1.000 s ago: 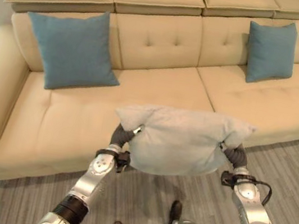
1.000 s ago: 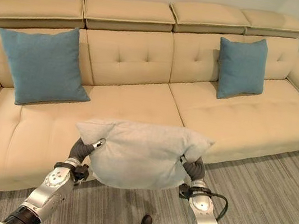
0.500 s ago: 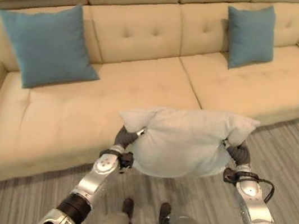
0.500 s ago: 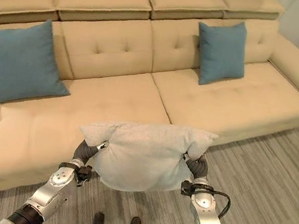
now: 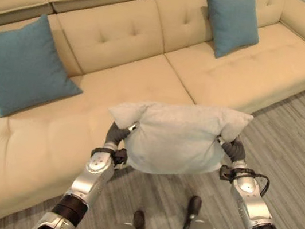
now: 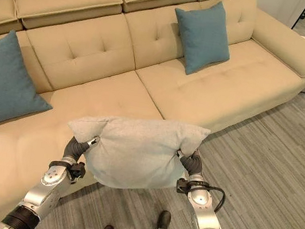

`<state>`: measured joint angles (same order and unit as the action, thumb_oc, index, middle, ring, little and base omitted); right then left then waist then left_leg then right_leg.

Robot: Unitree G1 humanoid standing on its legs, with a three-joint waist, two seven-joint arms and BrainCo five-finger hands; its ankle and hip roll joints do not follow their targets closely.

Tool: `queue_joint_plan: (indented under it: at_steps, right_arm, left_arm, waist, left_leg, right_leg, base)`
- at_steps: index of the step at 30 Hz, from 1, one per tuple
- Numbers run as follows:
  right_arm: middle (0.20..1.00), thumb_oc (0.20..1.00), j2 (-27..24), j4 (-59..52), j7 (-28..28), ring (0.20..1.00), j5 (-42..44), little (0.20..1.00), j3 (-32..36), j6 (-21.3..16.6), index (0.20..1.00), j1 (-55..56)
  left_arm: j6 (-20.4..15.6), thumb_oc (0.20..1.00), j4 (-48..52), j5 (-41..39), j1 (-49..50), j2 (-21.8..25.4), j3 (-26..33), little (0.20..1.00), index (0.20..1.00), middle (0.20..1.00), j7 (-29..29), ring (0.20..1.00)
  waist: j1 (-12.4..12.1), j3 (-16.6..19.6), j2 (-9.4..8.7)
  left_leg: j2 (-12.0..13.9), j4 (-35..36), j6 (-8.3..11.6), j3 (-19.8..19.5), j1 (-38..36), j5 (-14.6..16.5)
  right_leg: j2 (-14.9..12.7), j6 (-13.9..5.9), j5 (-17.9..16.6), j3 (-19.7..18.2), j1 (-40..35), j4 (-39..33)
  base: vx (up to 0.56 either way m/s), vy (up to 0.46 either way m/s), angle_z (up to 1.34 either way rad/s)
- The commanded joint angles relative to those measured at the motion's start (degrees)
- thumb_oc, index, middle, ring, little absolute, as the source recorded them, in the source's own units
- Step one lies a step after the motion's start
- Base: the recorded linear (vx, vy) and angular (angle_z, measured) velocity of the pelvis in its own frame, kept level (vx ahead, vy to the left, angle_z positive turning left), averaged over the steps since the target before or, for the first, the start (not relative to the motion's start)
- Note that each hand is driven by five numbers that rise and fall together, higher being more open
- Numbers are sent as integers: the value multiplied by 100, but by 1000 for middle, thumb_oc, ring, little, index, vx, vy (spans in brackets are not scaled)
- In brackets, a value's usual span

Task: Pick up all the scattered cushions and arrange them neatly on the sofa.

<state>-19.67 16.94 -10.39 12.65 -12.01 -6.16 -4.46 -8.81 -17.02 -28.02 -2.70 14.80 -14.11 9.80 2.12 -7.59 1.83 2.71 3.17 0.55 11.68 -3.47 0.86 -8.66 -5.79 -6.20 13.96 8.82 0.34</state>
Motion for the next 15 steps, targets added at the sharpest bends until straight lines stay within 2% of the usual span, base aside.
queue_joint_plan:
  at_steps: [1, 2, 4, 6, 9, 10, 11, 12, 13, 15]
  right_arm:
    - [200, 200, 64, -638, 79, 200, 26, 200, 106, -544, 200, -370]
    - [200, 200, -8, -684, 75, 200, 95, 200, 148, -557, 200, -332]
    - [200, 200, -113, -689, 18, 200, 146, 200, 211, -566, 200, -336]
    - [200, 200, -182, -708, -19, 200, 166, 200, 252, -546, 200, -319]
    - [200, 200, -209, -723, -41, 200, 182, 200, 276, -529, 200, -316]
    - [200, 200, -204, -729, -58, 200, 186, 200, 312, -527, 200, -294]
    - [200, 200, -180, -673, -94, 200, 184, 200, 337, -545, 200, -274]
    - [200, 200, -175, -620, -142, 200, 197, 200, 353, -534, 200, -284]
    - [200, 200, -148, -609, -154, 200, 216, 200, 362, -531, 200, -289]
    - [200, 200, -89, -628, -129, 200, 189, 200, 343, -538, 200, -293]
  left_arm:
    - [-554, 200, 557, -28, -301, 40, -122, 200, 200, 200, -220, 200]
    - [-544, 200, 542, -66, -367, 0, -209, 200, 200, 200, -222, 200]
    - [-563, 200, 493, -171, -483, -68, -270, 200, 200, 200, -196, 200]
    - [-581, 200, 490, -213, -526, -105, -298, 200, 200, 200, -189, 200]
    - [-553, 200, 477, -241, -581, -118, -305, 200, 200, 200, -196, 200]
    - [-529, 200, 468, -197, -585, -128, -337, 200, 200, 200, -197, 200]
    - [-474, 200, 432, -121, -589, -122, -375, 200, 200, 200, -207, 200]
    - [-461, 200, 434, -110, -590, -103, -375, 200, 200, 200, -208, 200]
    - [-459, 200, 450, -107, -569, -89, -364, 200, 200, 200, -217, 200]
    - [-462, 200, 508, -113, -455, -72, -296, 200, 200, 200, -218, 200]
  waist:
    - [-47, 441, -372]
    - [-40, 398, -423]
    - [-44, 318, -486]
    - [-55, 261, -508]
    - [-69, 241, -518]
    - [-101, 258, -557]
    - [-135, 249, -536]
    - [-164, 252, -515]
    - [-185, 252, -502]
    - [-199, 327, -452]
  left_leg:
    - [-156, -808, 239, -369, 209, 637]
    - [-93, -1443, 353, -480, 424, 660]
    - [-31, -2331, 544, -571, 862, 483]
    - [19, -2803, 581, -588, 1159, 376]
    - [-27, -2706, 522, -569, 1285, 455]
    - [-154, -2434, 411, -565, 1442, 588]
    - [-191, -1957, 360, -470, 1695, 289]
    - [-161, -1757, 375, -401, 1750, 156]
    - [-127, -1665, 392, -325, 1792, 50]
    - [-116, -1423, 327, -262, 1613, 62]
  right_leg:
    - [19, -354, 326, -126, -164, 56]
    - [74, -251, 418, -173, -376, -3]
    - [83, -115, 478, -96, -529, -69]
    - [123, -8, 593, 9, -702, -141]
    - [149, -3, 633, 42, -776, -183]
    - [166, -16, 666, 55, -872, -239]
    - [268, -37, 716, 92, -954, -270]
    - [308, -27, 768, 79, -996, -267]
    - [341, -11, 824, 61, -1016, -245]
    - [416, -12, 926, 27, -1083, -186]
  base:
    - [206, -271, 6]
    - [107, -217, 9]
    - [103, -237, 33]
    - [89, -148, 37]
    - [75, -53, 27]
    - [208, -81, 23]
    - [256, -80, 14]
    - [201, -33, 23]
    - [191, 14, 17]
    - [253, 63, -6]
